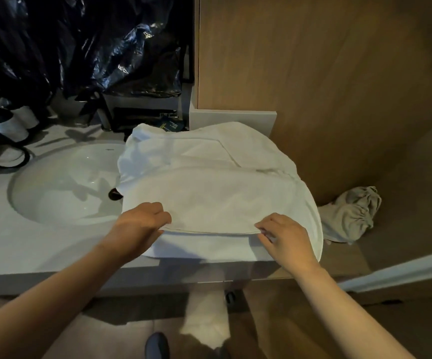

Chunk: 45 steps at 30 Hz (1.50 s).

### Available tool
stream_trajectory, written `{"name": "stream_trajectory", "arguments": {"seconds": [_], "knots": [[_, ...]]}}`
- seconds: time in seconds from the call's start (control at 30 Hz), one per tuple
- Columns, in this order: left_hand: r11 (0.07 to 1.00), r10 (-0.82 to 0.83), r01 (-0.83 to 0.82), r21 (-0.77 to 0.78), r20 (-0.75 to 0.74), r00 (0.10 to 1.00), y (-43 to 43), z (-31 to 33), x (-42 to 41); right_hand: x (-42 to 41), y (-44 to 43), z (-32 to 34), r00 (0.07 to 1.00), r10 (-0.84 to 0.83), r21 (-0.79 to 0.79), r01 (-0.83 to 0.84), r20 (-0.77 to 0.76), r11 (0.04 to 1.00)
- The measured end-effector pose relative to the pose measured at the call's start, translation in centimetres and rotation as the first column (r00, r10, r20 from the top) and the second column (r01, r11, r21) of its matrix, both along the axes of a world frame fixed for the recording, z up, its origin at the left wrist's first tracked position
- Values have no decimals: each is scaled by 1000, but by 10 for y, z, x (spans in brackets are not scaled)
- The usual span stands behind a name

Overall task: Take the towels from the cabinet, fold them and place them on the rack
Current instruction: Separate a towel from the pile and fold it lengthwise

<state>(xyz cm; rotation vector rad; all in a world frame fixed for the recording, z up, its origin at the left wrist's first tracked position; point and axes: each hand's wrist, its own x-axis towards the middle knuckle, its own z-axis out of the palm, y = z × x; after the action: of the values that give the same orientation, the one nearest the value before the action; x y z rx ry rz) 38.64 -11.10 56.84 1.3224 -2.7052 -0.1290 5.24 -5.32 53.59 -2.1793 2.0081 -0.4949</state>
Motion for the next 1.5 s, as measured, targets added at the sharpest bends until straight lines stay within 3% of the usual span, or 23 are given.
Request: {"name": "stream_trajectory", "arguments": {"seconds": [0.1,0.17,0.3,0.47,0.63,0.8,0.97,1.1,1.3,1.5], "knots": [[997,42,-51,-61,-130,991,10,-3,-2,-3,4,1,998,-36,-53,39,54,998],[993,-37,16,-113,-189,981,18,-8,2,-11,13,0,991,-63,-110,76,119,991],[988,-151,142,-64,-154,976,35,-31,10,-14,30,-13,996,-25,-78,32,88,996],[1000,3,-1,20,-149,989,33,-57,7,-4,30,-37,999,-22,100,19,32,995],[997,-73,70,-20,-191,979,33,-62,4,-6,27,-39,1000,-26,96,25,16,995],[991,-127,120,-52,-186,974,34,-62,16,-9,43,-40,999,10,-12,-9,39,1000],[994,-80,94,60,-199,977,36,-66,10,-2,46,-55,1000,-12,97,11,9,995],[992,-26,49,112,-199,980,35,-71,8,2,44,-59,998,-55,99,54,11,994],[965,97,-36,258,-227,969,28,-70,8,-4,41,-56,988,-87,175,64,128,982],[955,121,-55,292,-213,970,32,-66,6,-3,43,-56,986,-114,181,90,125,979]]}}
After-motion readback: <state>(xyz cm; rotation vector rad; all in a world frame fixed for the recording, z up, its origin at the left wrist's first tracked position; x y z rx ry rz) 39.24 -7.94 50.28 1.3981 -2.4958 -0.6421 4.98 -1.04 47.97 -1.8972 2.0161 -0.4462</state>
